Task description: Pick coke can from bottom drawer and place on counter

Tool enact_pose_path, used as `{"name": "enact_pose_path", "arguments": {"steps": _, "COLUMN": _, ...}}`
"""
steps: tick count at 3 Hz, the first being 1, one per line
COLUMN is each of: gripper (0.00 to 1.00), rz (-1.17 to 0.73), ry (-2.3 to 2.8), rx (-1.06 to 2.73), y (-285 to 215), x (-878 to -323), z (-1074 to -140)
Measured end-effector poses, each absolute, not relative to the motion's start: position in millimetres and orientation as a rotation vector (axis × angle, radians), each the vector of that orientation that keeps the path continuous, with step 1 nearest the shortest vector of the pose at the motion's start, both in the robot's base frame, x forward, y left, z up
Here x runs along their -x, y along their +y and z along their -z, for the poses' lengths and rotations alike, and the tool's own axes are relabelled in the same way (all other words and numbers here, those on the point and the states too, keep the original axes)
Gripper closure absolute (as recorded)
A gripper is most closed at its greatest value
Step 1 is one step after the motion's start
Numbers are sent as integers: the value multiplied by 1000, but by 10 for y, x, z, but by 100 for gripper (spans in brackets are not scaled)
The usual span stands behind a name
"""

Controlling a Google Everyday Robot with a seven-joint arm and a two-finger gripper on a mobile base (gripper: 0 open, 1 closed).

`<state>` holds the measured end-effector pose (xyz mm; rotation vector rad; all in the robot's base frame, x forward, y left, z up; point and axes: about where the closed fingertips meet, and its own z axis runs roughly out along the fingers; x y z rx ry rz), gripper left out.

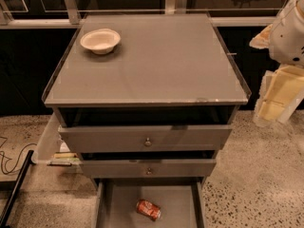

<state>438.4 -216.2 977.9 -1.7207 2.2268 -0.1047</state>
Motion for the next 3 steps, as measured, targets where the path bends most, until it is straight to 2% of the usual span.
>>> {"name": "enact_pose_path", "arguments": {"steps": 1, "gripper": 0, "rz": 111, "ry": 2235, "rx": 1709, "y": -2185, "x": -4402, "z": -9702}}
{"name": "enact_pose_path", "arguments": {"steps": 3, "gripper": 0, "rz": 26, "ry": 2197, "rx": 1696, "y": -2086, "x": -4117, "z": -8785}}
